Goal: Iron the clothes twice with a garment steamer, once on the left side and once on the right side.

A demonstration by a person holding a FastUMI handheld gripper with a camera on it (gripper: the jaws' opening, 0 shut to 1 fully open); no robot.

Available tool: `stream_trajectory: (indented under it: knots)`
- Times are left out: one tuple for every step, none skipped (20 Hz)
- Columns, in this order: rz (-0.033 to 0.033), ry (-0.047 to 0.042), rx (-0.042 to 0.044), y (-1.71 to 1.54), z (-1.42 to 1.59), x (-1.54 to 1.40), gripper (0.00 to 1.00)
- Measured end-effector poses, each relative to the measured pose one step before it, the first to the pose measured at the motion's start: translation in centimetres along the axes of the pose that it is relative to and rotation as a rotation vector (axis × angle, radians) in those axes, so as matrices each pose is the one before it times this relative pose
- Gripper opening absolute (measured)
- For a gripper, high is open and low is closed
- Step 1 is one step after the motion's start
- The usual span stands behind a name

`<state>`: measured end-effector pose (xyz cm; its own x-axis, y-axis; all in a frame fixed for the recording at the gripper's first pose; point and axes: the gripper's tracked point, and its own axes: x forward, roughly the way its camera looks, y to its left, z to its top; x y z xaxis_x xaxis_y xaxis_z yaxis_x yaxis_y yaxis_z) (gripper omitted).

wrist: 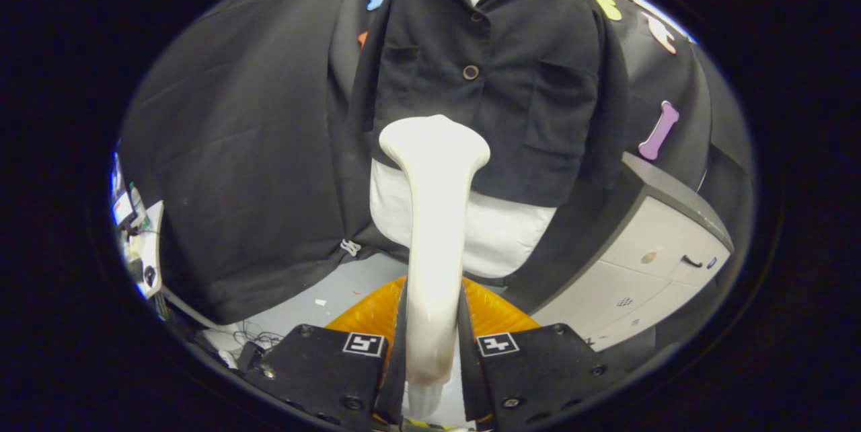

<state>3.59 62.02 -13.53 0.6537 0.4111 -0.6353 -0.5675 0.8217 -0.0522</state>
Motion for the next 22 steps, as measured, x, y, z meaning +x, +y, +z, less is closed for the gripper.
stream_trajectory:
  knots:
    - [-0.00922, -0.00834, 0.00774, -1.933, -0.769, -1.702, 0.37]
    - [-0.01806, -0.00215, 0.02158, -2.051, -0.538, -1.530, 0.37]
    - [-0.01783, -0.00609, 0.02808, -2.057, -0.480, -1.538, 0.37]
    - [-0.02284, -0.00516, 0.02698, -2.133, -0.167, -1.418, 0.37]
    - [-0.02050, -0.00804, 0.02060, -2.159, -0.103, -1.602, 0.37]
    - [-0.02364, -0.01379, 0.01737, -2.168, 0.233, -1.425, 0.37]
    - [-0.02177, -0.01493, 0.01820, -2.076, 0.205, -1.535, 0.37]
    - [-0.01759, -0.01618, 0.01943, -1.847, 0.201, -1.240, 0.37]
    - [-0.01208, -0.01201, 0.01716, -1.618, 0.085, -1.259, 0.37]
    - [-0.00847, -0.01111, 0.01931, -1.490, 0.398, -1.126, 0.37]
    - [-0.00612, -0.01099, 0.01994, -1.346, 0.114, -1.097, 0.37]
    - [-0.00491, -0.01247, 0.01722, -1.279, 0.310, -0.950, 0.37]
    - [-0.00507, -0.01182, 0.00773, -1.134, 0.128, -0.901, 0.37]
    - [-0.00240, -0.00980, 0.00310, -1.100, 0.240, -0.559, 0.37]
    - [-0.00120, -0.00821, 0.00531, -0.768, -0.057, -0.821, 0.37]
    - [0.00105, -0.00593, 0.00696, -0.856, 0.045, -0.719, 0.37]
    - [0.00151, -0.00447, 0.00527, -0.804, 0.020, -0.827, 0.37]
    - [0.00499, -0.00408, 0.00095, -0.702, 0.067, -0.597, 0.37]
    - [0.00265, -0.00330, 0.00075, -0.656, -0.119, -0.626, 0.37]
    - [0.00371, -0.00381, 0.00104, -0.622, 0.044, -0.484, 0.37]
    - [0.00267, -0.00657, 0.00081, -0.598, -0.058, -0.587, 0.37]
    - [0.00561, -0.00480, -0.00113, -0.617, 0.140, -0.421, 0.37]
